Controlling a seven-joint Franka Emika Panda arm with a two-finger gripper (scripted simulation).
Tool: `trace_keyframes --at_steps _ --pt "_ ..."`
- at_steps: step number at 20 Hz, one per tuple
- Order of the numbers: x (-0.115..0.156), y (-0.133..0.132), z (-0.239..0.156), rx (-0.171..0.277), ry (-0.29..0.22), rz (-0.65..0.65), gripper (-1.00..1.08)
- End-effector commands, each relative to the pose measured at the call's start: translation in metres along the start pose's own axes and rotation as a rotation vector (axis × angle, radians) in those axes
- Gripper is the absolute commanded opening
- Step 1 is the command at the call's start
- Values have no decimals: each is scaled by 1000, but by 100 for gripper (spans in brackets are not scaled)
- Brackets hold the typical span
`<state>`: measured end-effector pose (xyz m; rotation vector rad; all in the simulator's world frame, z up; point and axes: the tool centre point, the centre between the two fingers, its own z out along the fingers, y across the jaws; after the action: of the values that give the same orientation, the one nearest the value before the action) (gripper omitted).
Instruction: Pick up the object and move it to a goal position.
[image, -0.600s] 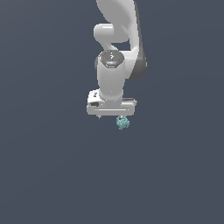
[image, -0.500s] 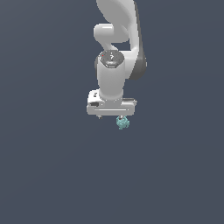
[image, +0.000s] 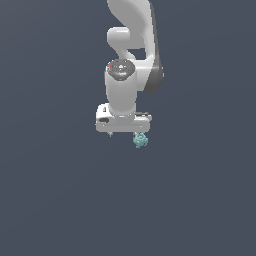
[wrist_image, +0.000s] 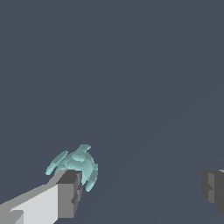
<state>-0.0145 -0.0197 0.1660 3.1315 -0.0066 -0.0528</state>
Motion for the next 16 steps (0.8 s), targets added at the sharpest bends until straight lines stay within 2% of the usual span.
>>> trace_keyframes --at_steps 1,8,16 --pt "0 1 0 1 -2 1 100" --pt "-5 -10 10 0 3 -45 100" --pt "-27 -46 43 -1 18 -201 100"
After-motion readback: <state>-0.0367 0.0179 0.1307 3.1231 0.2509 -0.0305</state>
